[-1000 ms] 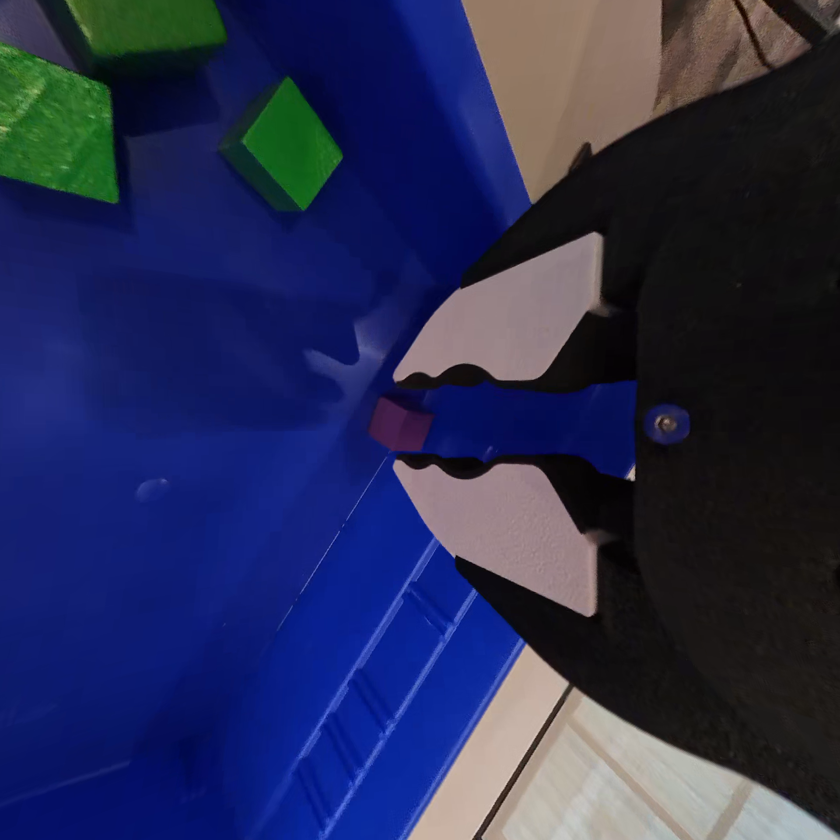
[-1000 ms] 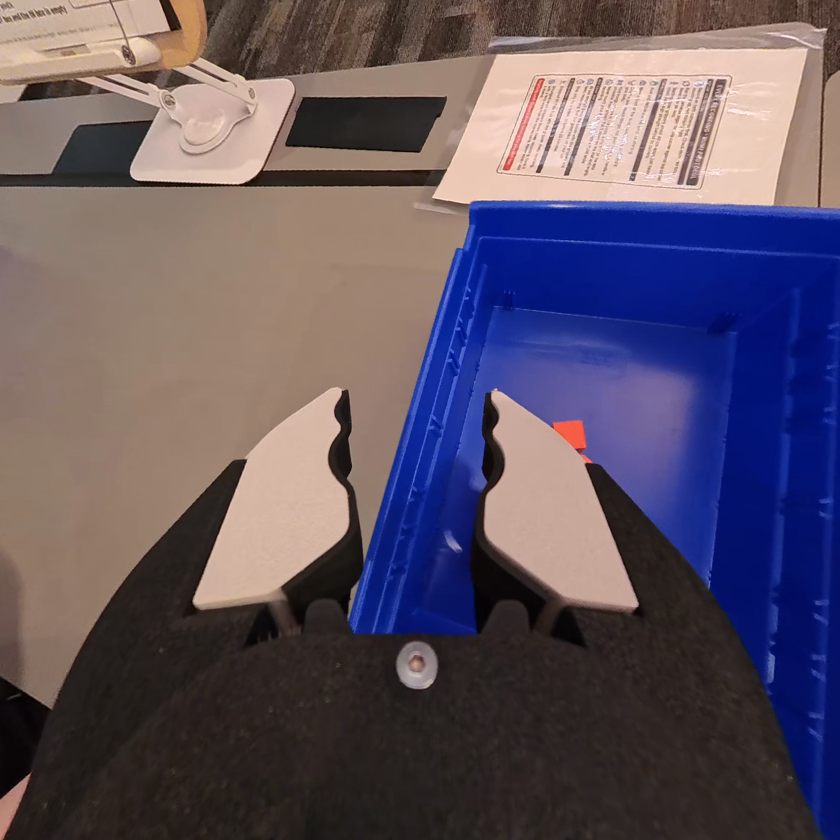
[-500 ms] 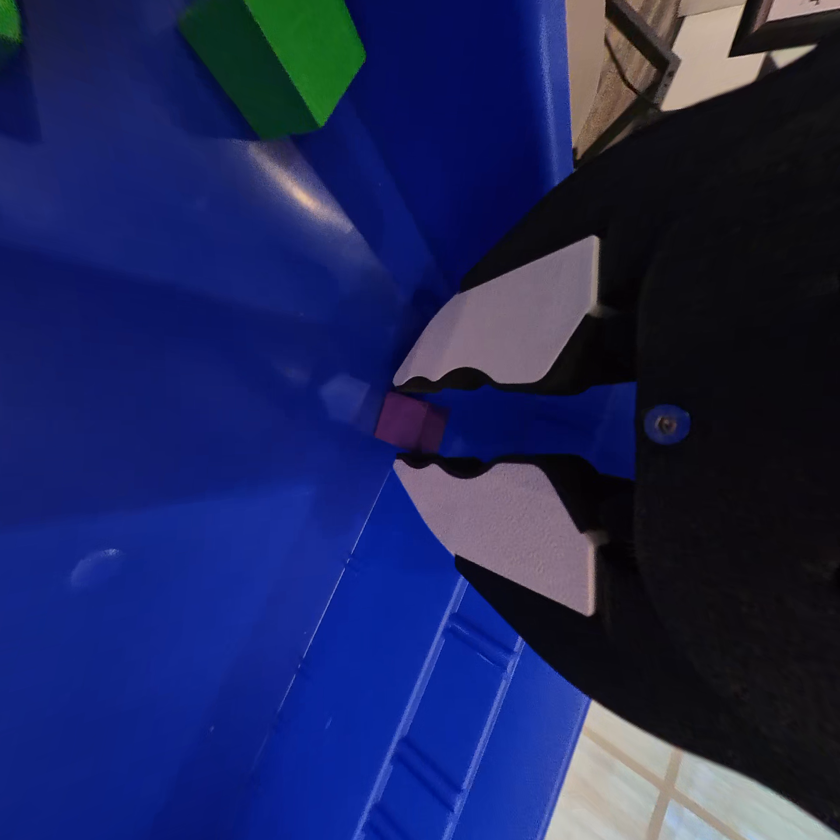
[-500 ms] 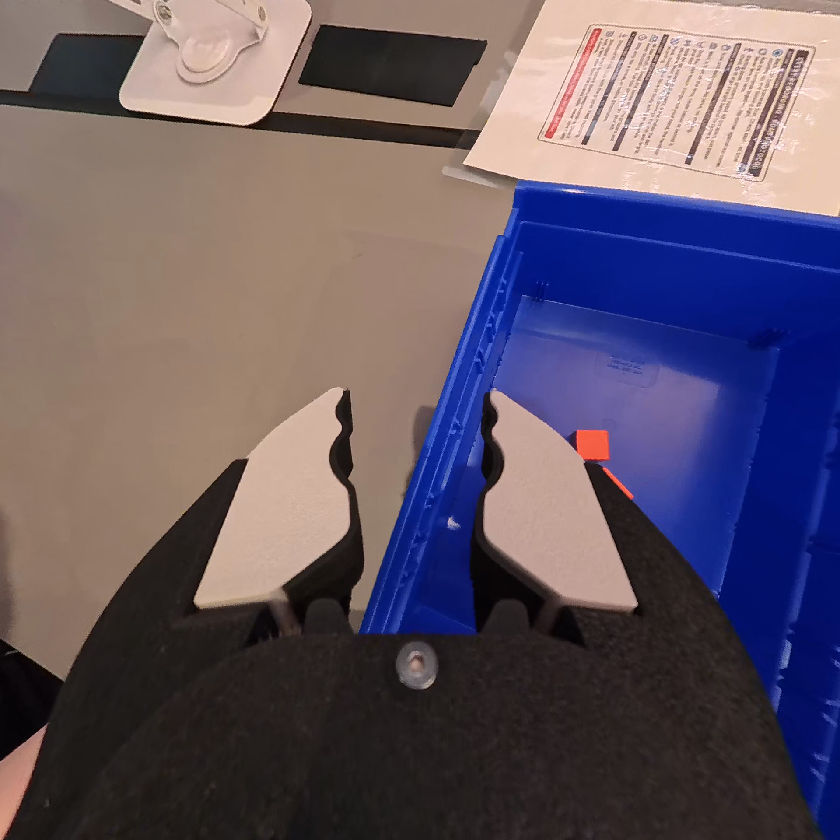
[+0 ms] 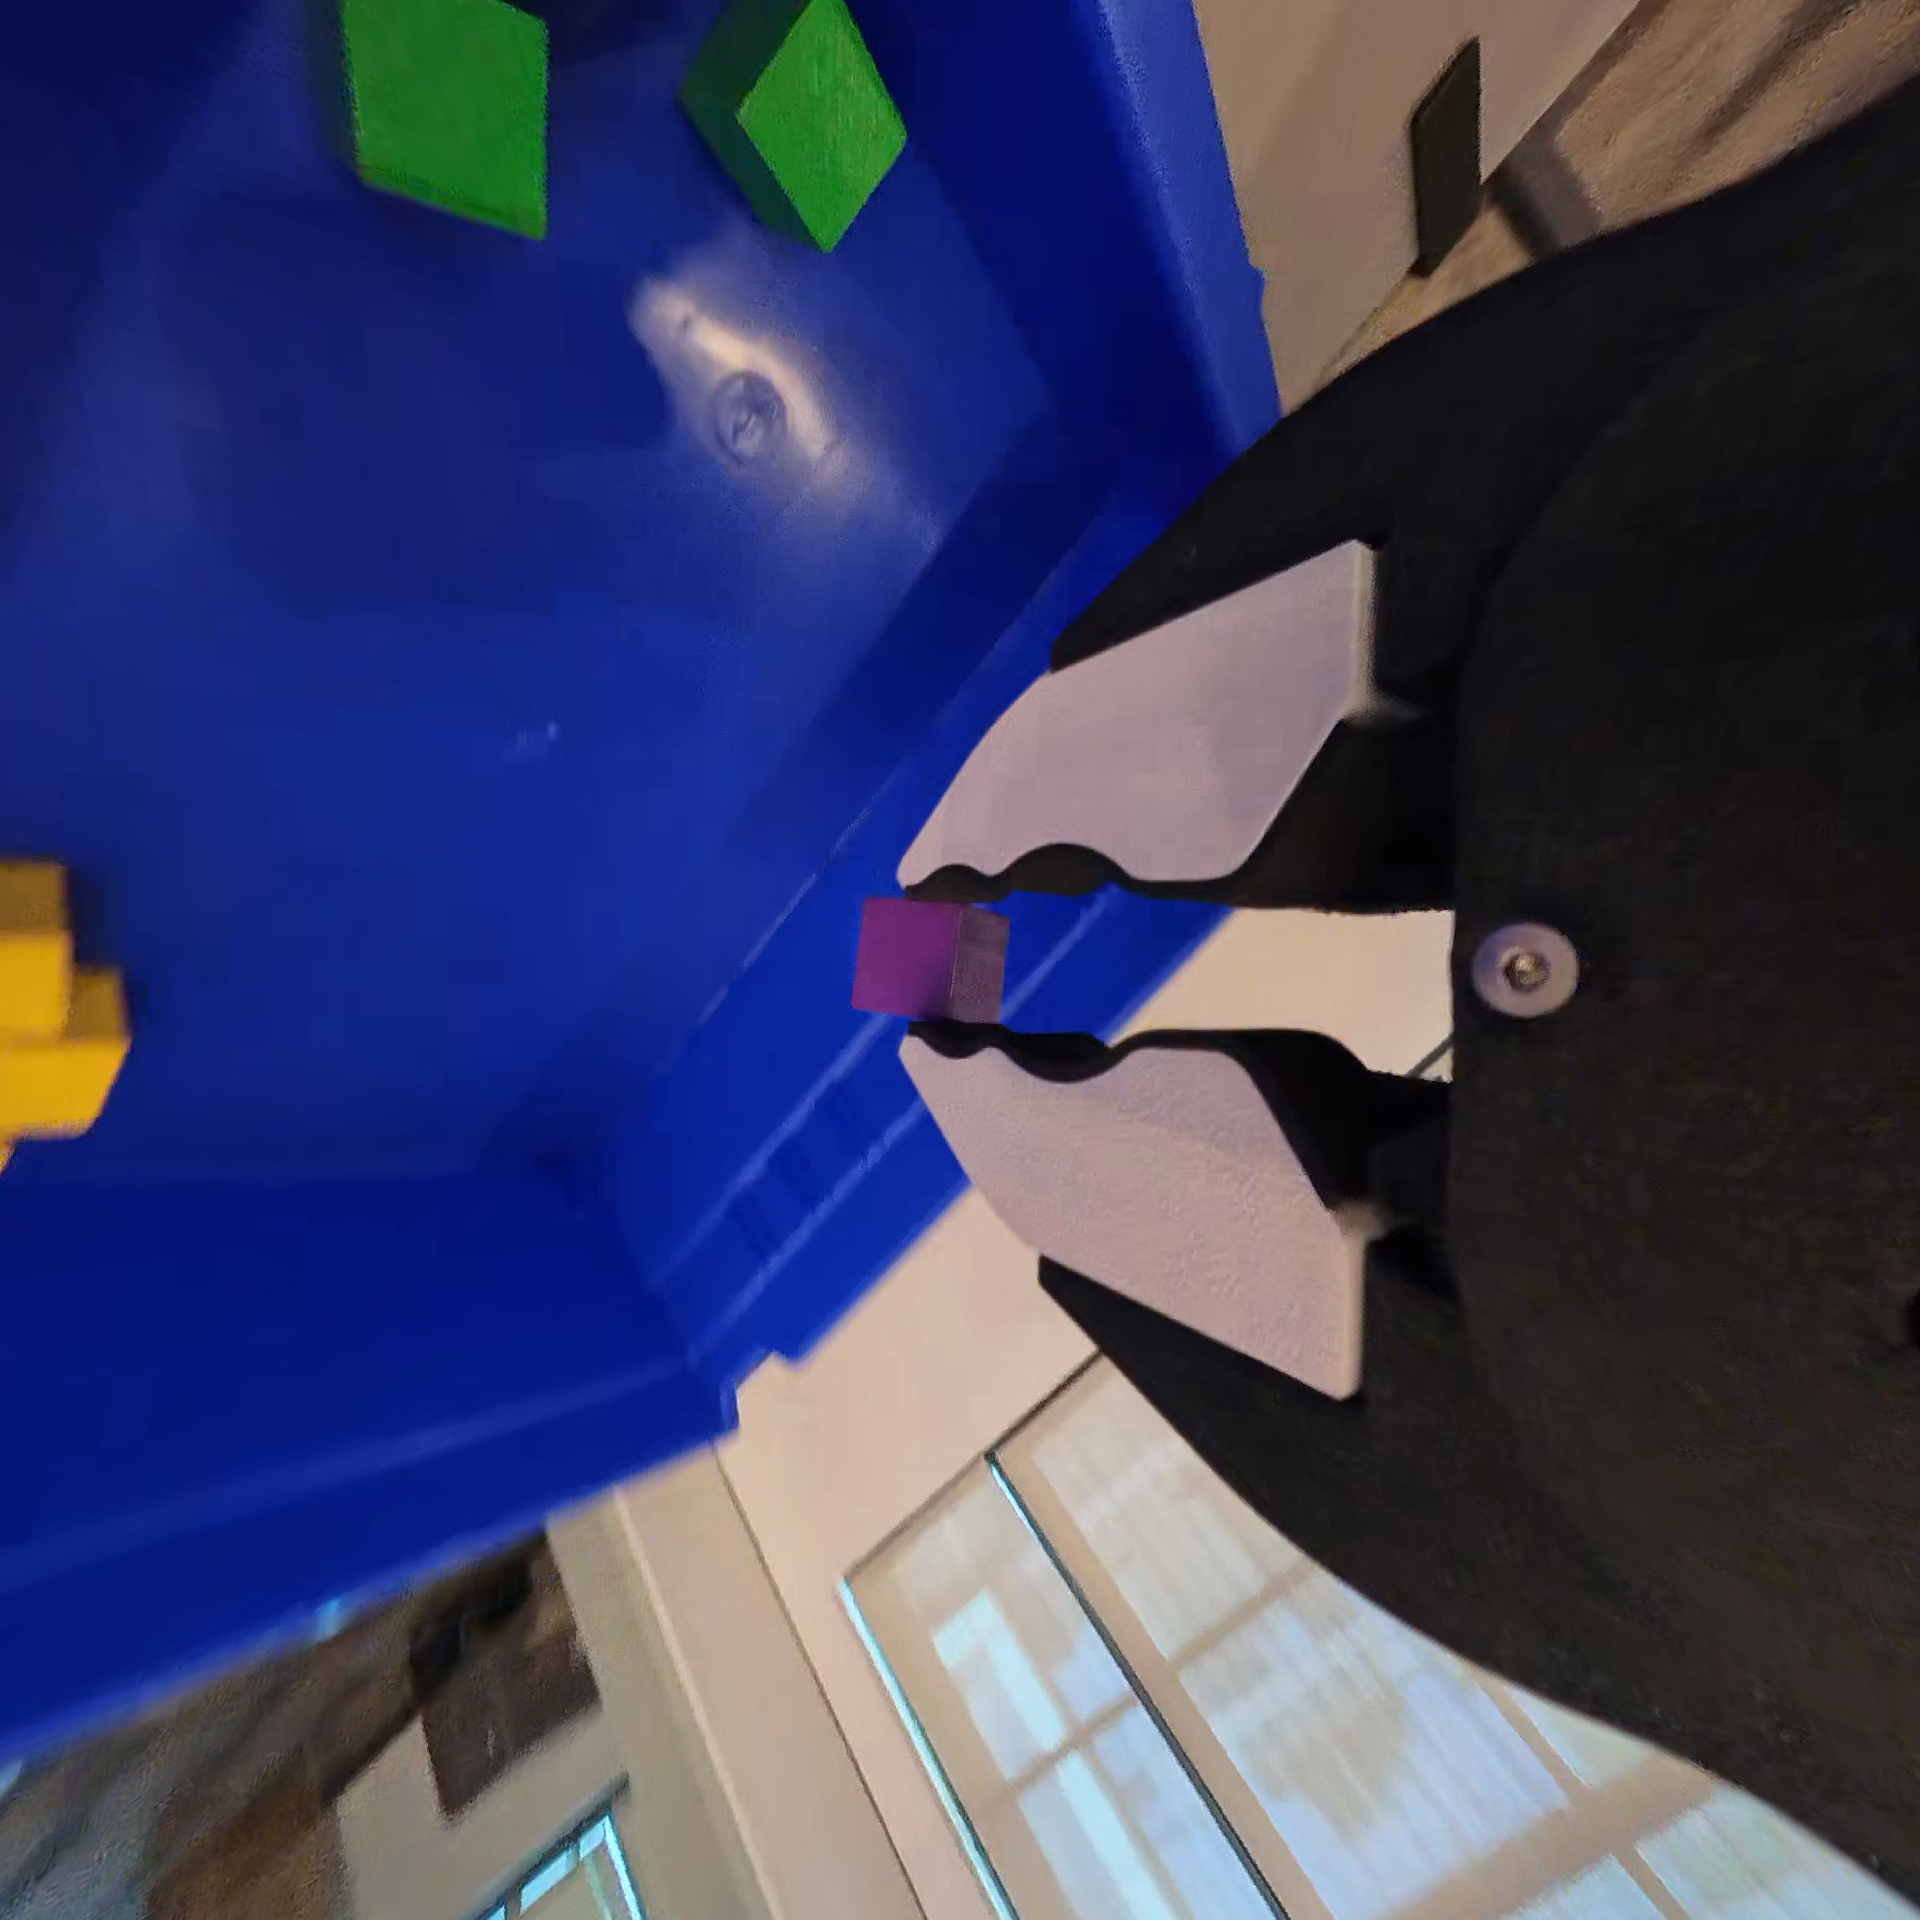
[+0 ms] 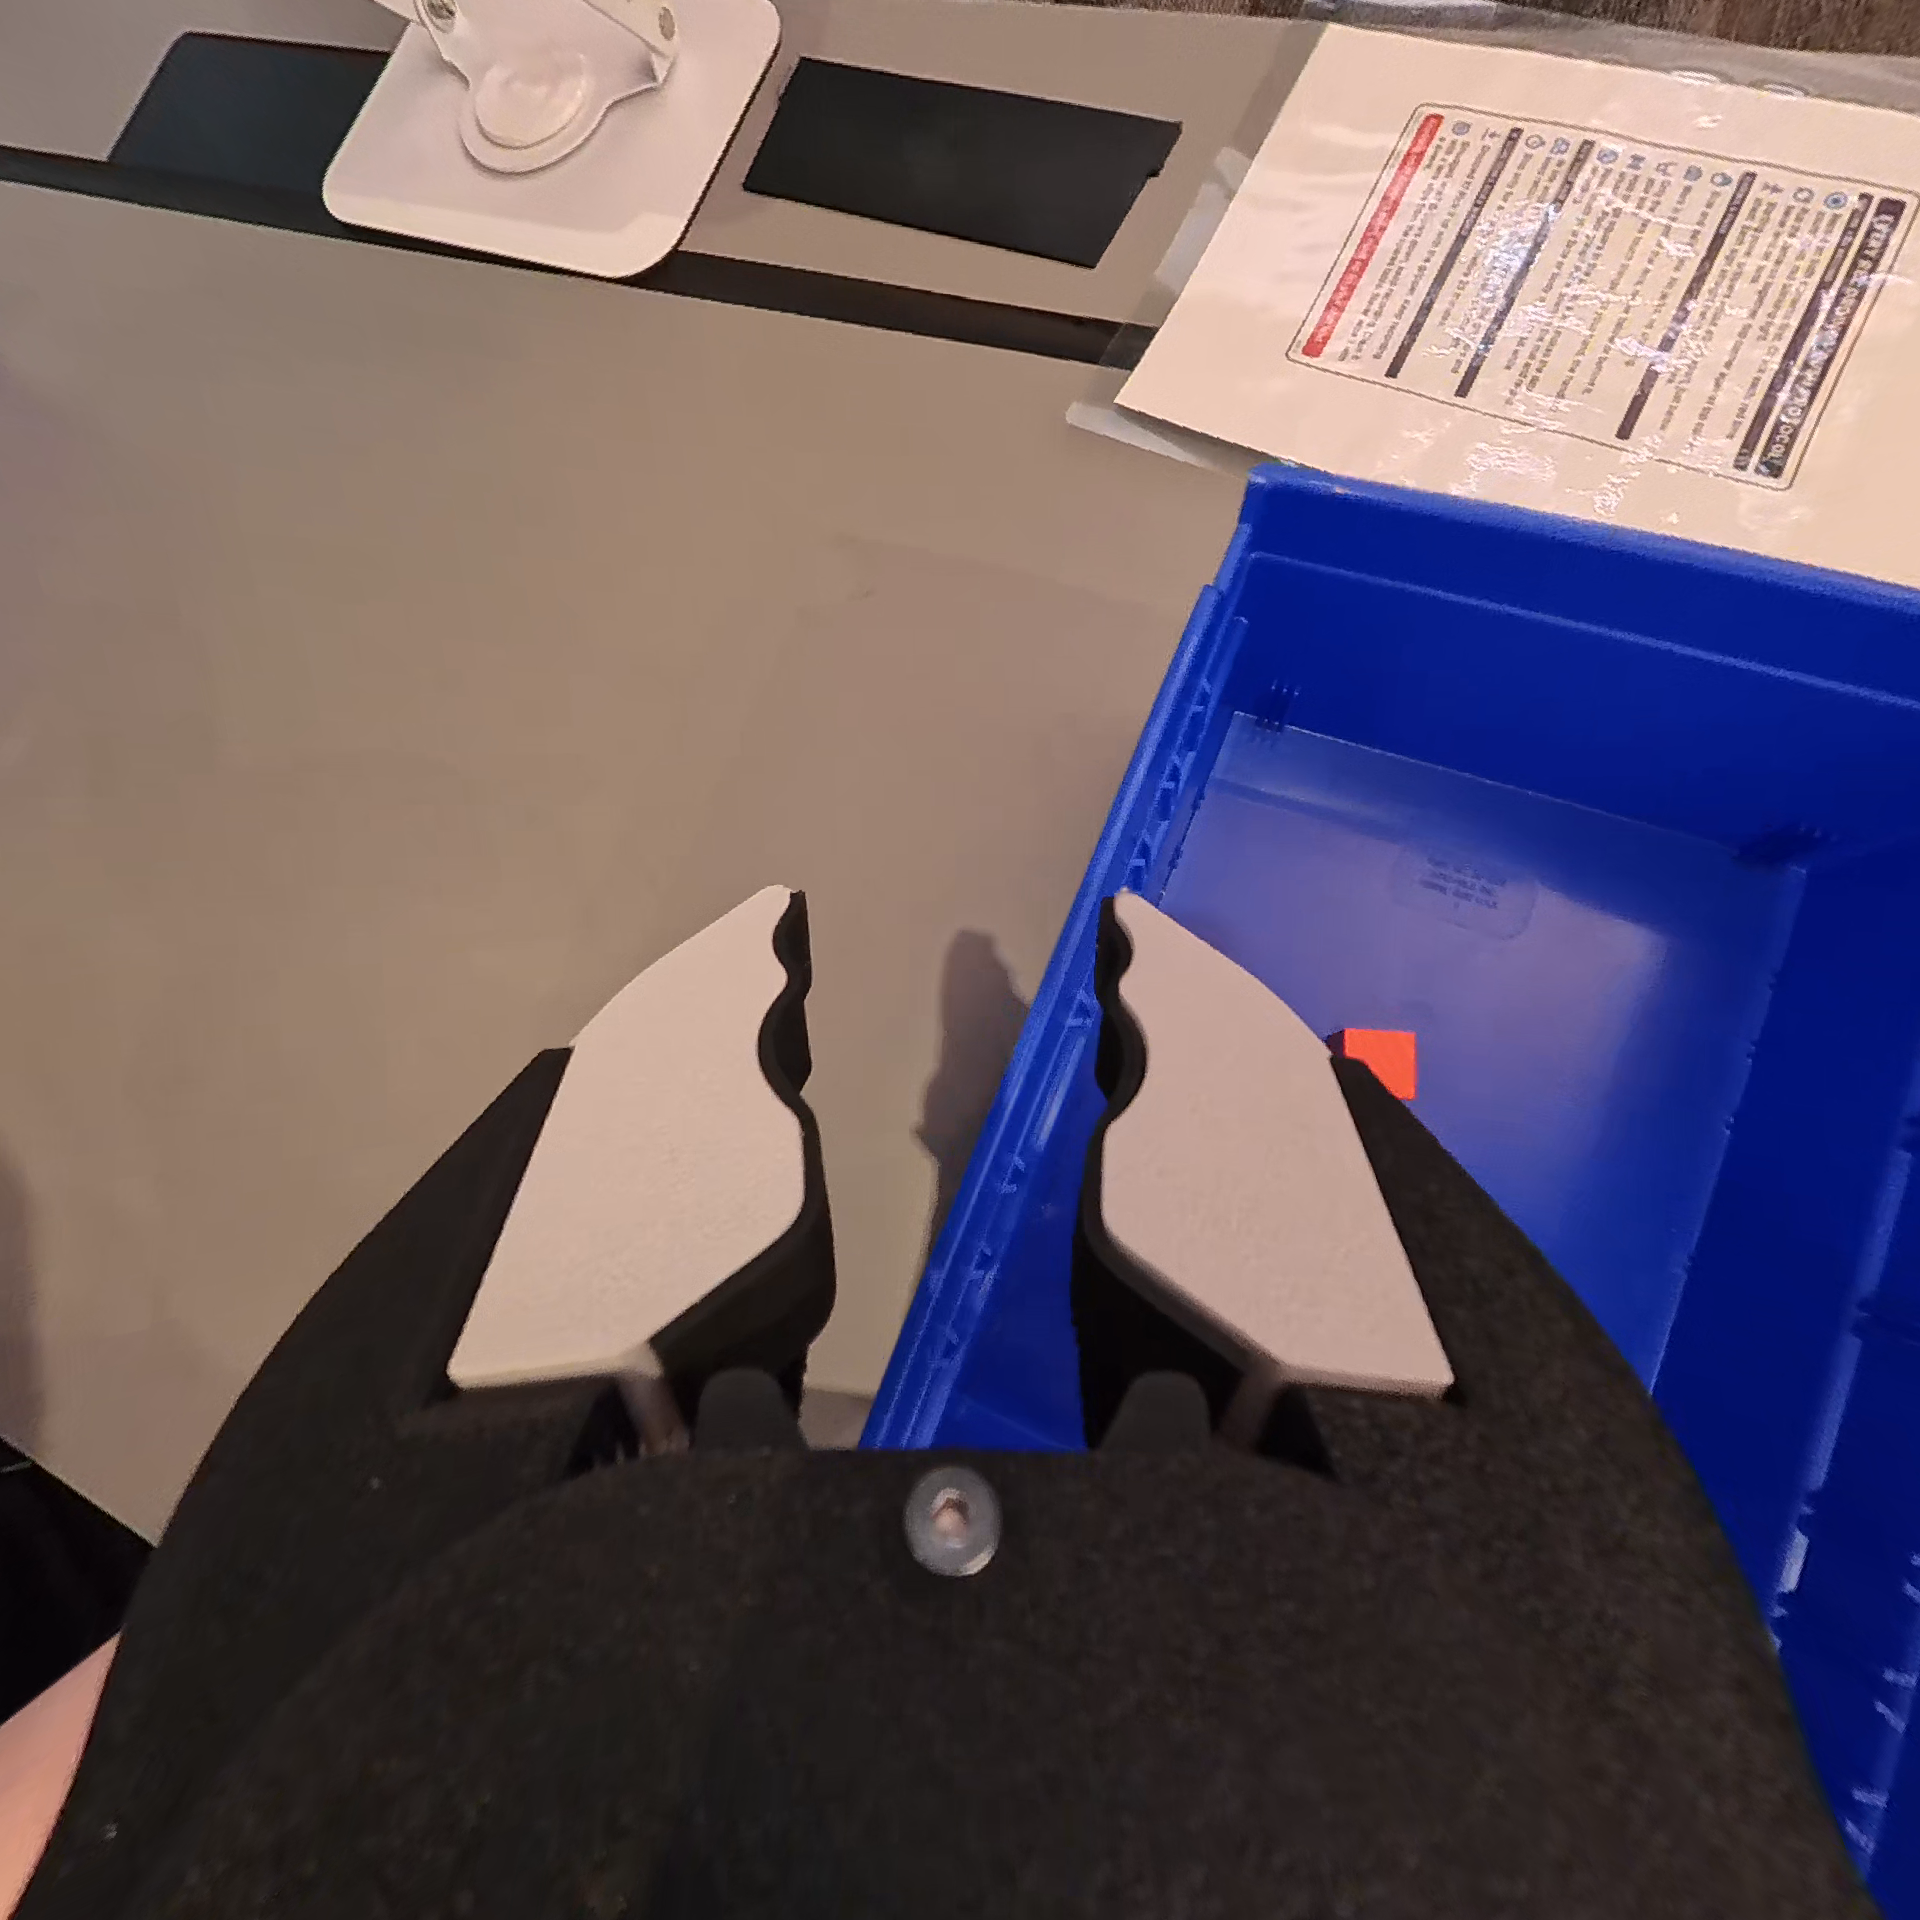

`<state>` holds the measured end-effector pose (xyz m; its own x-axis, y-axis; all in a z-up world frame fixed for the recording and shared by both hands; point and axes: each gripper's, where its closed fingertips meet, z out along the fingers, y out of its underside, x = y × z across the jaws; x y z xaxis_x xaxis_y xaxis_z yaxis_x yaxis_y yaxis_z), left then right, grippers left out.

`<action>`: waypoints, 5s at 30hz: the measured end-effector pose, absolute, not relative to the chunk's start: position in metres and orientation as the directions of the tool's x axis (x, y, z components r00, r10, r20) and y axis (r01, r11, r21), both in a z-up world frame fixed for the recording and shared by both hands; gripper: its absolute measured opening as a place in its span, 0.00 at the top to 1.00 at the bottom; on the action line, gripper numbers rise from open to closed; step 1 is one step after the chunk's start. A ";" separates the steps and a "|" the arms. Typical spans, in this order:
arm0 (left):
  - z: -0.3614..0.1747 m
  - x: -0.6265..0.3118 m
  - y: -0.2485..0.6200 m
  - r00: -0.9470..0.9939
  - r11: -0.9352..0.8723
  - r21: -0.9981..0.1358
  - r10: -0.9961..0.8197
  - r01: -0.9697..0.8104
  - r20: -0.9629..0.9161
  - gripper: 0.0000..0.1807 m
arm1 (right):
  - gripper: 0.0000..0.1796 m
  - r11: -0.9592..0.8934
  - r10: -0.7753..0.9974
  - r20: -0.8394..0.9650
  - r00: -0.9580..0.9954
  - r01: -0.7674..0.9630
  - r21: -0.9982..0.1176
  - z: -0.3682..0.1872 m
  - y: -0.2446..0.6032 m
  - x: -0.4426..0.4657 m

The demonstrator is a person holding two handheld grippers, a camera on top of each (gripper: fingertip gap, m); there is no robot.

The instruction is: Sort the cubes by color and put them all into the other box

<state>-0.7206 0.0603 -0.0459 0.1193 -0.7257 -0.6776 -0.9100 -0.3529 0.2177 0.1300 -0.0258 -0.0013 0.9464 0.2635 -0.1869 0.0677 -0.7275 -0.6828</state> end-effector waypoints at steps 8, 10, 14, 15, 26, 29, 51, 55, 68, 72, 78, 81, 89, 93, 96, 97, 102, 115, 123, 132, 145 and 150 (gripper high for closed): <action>0.050 -0.622 0.071 0.118 -0.245 0.005 -0.488 -0.970 -0.865 0.88 | 0.71 -0.677 0.384 -0.133 0.914 0.181 -0.713 0.016 -0.017 0.094; 0.062 -0.585 0.071 0.144 -0.184 -0.064 -0.462 -0.981 -0.875 0.88 | 0.71 -0.649 0.439 -0.120 0.891 0.222 -0.728 0.022 -0.014 0.077; 0.071 -0.502 0.069 0.144 0.005 -0.162 -0.433 -0.987 -0.890 0.88 | 0.72 -0.565 0.555 -0.096 0.827 0.290 -0.773 0.039 -0.002 0.037; 0.071 -0.480 0.066 0.155 0.056 -0.199 -0.439 -0.978 -0.885 0.88 | 0.73 -0.535 0.577 -0.090 0.812 0.292 -0.793 0.046 0.003 0.026; 0.097 -0.276 -0.004 0.303 0.476 -0.688 -0.654 -0.547 -0.693 0.88 | 0.68 -0.296 0.902 -0.275 0.332 0.012 -0.955 0.133 0.000 -0.168; 0.102 -0.258 -0.016 0.294 0.515 -0.709 -0.668 -0.482 -0.684 0.88 | 0.63 -0.314 0.917 -0.291 0.272 0.048 -0.948 0.126 -0.012 -0.197; 0.089 -0.236 -0.029 0.278 0.529 -0.721 -0.684 -0.447 -0.674 0.89 | 0.88 -0.549 0.833 -0.552 0.041 0.184 -0.815 0.085 -0.027 -0.245; 0.080 -0.261 -0.023 0.335 0.463 -0.754 -0.697 -0.465 -0.634 1.00 | 0.88 -0.512 0.858 -0.492 0.147 0.176 -0.841 0.100 -0.021 -0.195; -0.005 -0.350 -0.010 0.398 0.164 -0.751 -0.766 -0.639 -0.505 1.00 | 0.87 -0.868 -0.062 -0.286 0.956 -0.193 -0.457 -0.069 -0.100 0.210; -0.006 -0.357 -0.013 0.419 0.122 -0.772 -0.782 -0.624 -0.462 1.00 | 0.87 -0.880 -0.125 -0.331 0.935 -0.259 -0.398 -0.099 -0.099 0.225; 0.005 -0.379 -0.014 0.482 0.059 -0.804 -0.774 -0.592 -0.412 1.00 | 0.77 -0.832 -0.167 -0.405 0.899 -0.349 -0.432 -0.092 -0.085 0.227; 0.013 -0.410 -0.006 0.529 0.031 -0.783 -0.721 -0.621 -0.448 0.98 | 0.76 -0.771 -0.149 -0.373 0.916 -0.343 -0.536 -0.064 -0.082 0.231; 0.028 -0.595 0.024 0.625 -0.289 -0.569 -0.525 -0.770 -0.578 0.81 | 0.76 -0.664 0.003 -0.182 0.983 -0.135 -0.735 0.010 -0.067 0.201; -0.011 -0.671 0.018 0.618 -0.497 -0.368 -0.614 -0.786 -0.491 0.76 | 0.77 -0.654 0.126 -0.111 0.986 -0.001 -0.757 0.026 -0.051 0.167; -0.043 -0.691 0.011 0.593 -0.538 -0.256 -0.689 -0.803 -0.416 0.82 | 0.77 -0.679 0.204 -0.076 0.976 0.085 -0.729 0.023 -0.044 0.144; -0.053 -0.689 0.008 0.593 -0.540 -0.245 -0.713 -0.805 -0.374 0.86 | 0.77 -0.690 0.226 -0.065 0.972 0.112 -0.715 0.021 -0.043 0.138; -0.085 -0.675 -0.013 0.639 -0.614 -0.186 -0.757 -0.767 -0.136 0.83 | 0.77 -0.732 0.307 -0.039 0.951 0.209 -0.649 0.009 -0.034 0.112; -0.124 -0.671 -0.031 0.804 -0.802 0.058 -0.592 -0.595 0.058 0.81 | 0.77 -0.774 0.365 -0.003 0.931 0.302 -0.557 -0.006 -0.025 0.084; -0.127 -0.678 -0.034 0.825 -0.821 0.094 -0.564 -0.563 0.021 0.75 | 0.77 -0.784 0.355 -0.025 0.935 0.283 -0.553 -0.009 -0.028 0.088; -0.133 -0.684 -0.044 0.906 -0.866 0.276 -0.420 -0.418 0.056 0.80 | 0.77 -0.795 0.356 -0.037 0.934 0.282 -0.537 -0.014 -0.034 0.091; -0.070 -0.669 0.016 0.825 -0.767 -0.327 -0.559 -0.551 -0.078 0.88 | 0.79 -0.757 0.389 -0.010 0.921 0.313 -0.574 -0.003 -0.028 0.084; 0.025 -0.575 0.020 0.689 -0.294 -0.823 -0.708 -0.486 -0.154 0.88 | 0.79 -0.572 0.576 0.056 0.816 0.451 -0.685 0.034 -0.008 0.016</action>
